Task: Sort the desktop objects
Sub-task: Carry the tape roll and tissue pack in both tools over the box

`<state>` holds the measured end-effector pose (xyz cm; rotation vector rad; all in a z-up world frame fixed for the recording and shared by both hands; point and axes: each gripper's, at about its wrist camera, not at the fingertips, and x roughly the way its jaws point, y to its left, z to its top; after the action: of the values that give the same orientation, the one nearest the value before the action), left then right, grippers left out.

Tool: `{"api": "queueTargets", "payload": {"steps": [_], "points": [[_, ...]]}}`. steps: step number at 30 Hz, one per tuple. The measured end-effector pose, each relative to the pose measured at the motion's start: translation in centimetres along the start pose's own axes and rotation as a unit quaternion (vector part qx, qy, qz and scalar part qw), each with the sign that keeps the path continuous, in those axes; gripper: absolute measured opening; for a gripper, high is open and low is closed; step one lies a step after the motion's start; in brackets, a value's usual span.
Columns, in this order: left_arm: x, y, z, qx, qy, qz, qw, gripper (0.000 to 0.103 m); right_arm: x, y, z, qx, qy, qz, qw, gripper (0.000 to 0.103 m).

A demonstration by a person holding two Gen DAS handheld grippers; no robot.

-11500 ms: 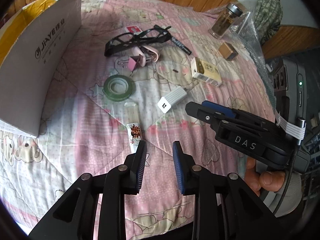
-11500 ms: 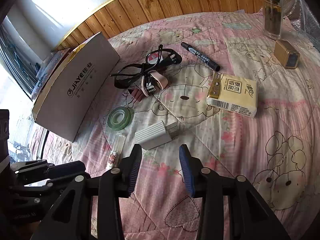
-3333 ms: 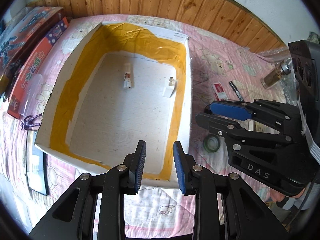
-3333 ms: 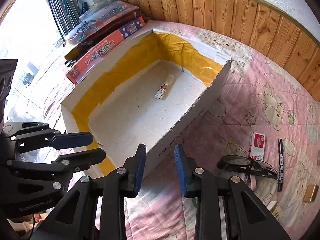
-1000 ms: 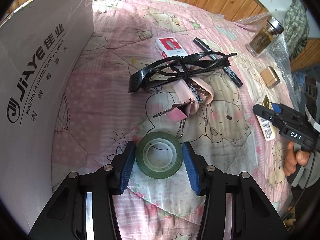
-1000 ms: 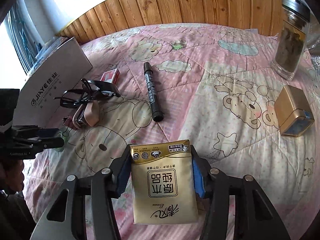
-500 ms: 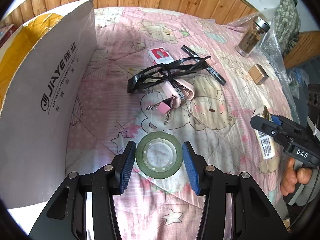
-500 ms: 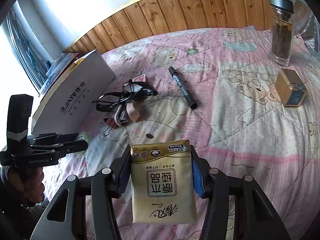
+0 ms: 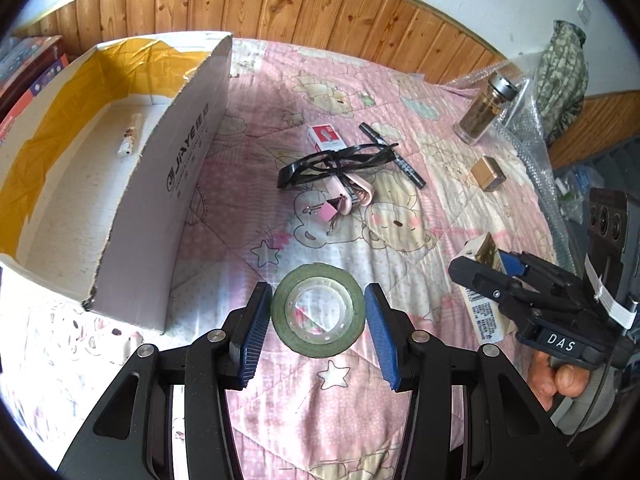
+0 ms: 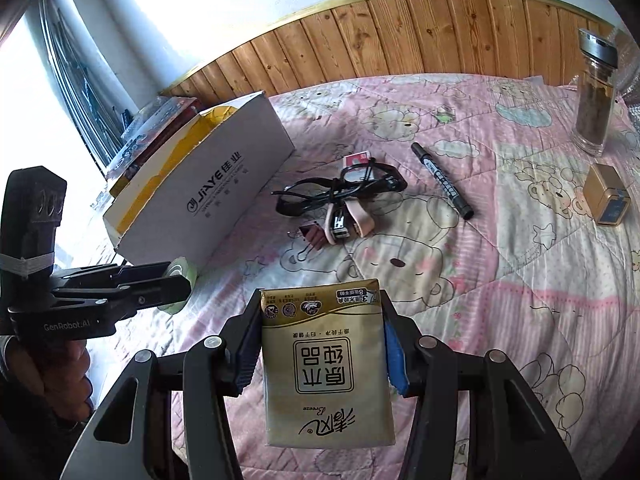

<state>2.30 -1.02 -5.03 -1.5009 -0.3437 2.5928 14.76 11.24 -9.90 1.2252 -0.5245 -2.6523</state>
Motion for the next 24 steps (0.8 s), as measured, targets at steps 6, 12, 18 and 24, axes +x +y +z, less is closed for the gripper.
{"api": "queueTargets", "payload": {"steps": [6,12,18,24], "points": [[-2.4,0.8,-0.3,-0.016,-0.018,-0.015,0.9996,0.049,-0.5,3.2,0.3,-0.024,-0.001,0.003,1.000,0.053],[-4.5,2.6,-0.5,-0.038,-0.032,-0.028,0.9984,0.049,-1.0,6.3,0.7,-0.041,-0.004,0.007,0.999,0.053],[-6.5,4.8,-0.6,-0.061,-0.046,-0.032,0.9966,0.049,-1.4,9.5,1.6,-0.064,-0.009,0.015,0.998,0.053],[-8.5,7.4,-0.4,-0.083,-0.064,-0.026,0.9942,0.049,-1.4,13.1,2.8,-0.091,-0.015,0.028,0.995,0.053]]}}
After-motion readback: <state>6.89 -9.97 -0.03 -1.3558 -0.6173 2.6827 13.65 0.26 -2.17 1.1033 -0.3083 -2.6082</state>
